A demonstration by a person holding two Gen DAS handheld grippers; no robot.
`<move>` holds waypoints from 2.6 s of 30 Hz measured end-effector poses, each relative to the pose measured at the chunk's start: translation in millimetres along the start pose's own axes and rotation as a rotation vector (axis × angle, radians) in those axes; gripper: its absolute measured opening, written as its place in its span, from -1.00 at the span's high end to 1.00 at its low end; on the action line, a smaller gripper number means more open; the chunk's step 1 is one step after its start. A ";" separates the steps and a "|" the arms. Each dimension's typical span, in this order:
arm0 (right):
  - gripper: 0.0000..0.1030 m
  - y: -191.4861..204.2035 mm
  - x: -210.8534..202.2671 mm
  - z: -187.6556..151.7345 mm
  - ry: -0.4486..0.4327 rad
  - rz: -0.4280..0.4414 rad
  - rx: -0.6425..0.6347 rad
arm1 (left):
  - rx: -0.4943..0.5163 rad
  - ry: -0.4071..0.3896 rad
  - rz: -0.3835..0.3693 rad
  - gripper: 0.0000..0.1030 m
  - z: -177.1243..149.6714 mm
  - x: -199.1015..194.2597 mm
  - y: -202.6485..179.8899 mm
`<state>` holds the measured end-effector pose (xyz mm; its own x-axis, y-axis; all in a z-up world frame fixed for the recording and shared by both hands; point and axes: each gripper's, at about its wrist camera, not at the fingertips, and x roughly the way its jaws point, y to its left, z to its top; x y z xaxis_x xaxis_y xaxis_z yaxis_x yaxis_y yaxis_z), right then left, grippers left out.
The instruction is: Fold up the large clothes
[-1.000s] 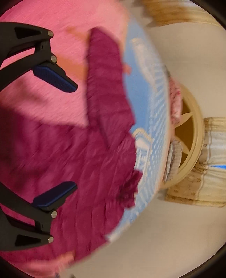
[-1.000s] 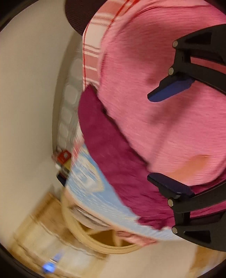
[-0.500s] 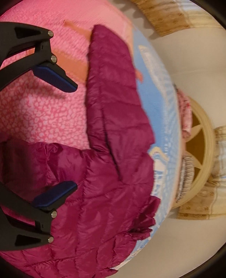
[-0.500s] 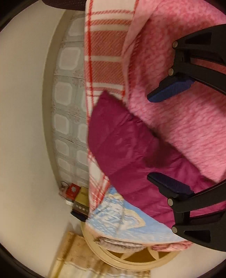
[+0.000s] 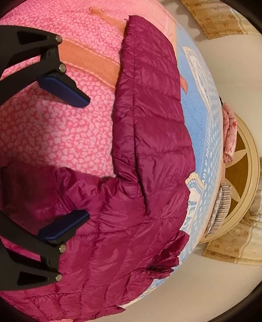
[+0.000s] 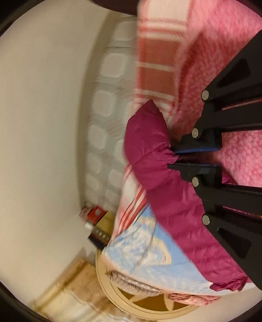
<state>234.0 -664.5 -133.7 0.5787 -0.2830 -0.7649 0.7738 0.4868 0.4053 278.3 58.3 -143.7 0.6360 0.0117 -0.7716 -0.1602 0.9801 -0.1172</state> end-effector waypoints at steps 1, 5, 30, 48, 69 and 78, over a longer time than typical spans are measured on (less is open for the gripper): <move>0.89 6.3 -10.0 2.5 -0.024 0.018 -0.027 | -0.004 -0.001 -0.003 -1.00 -0.3 -0.4 0.4; 0.90 46.4 -62.9 8.5 -0.104 0.090 -0.174 | 0.010 0.002 0.002 -1.00 -5.6 -4.3 -2.0; 0.92 345.8 -145.8 -339.2 0.161 0.587 -0.896 | -0.102 -0.058 -0.146 -1.00 -19.3 -24.5 30.9; -0.40 327.7 -75.8 -384.4 0.574 0.646 -0.822 | -0.097 -0.054 -0.146 -1.00 -16.6 -18.9 26.4; 0.86 350.7 -63.5 -426.5 0.481 0.585 -0.944 | -0.080 -0.042 -0.123 -1.00 -16.3 -13.1 22.7; 0.86 306.4 -109.7 -294.0 0.149 0.452 -0.821 | 0.012 -0.004 -0.087 -1.00 -9.4 -17.2 3.2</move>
<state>331.8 -241.4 -72.8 0.6965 0.1554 -0.7005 0.0286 0.9695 0.2436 259.7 59.3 -136.6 0.6501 -0.0728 -0.7563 -0.0955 0.9797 -0.1763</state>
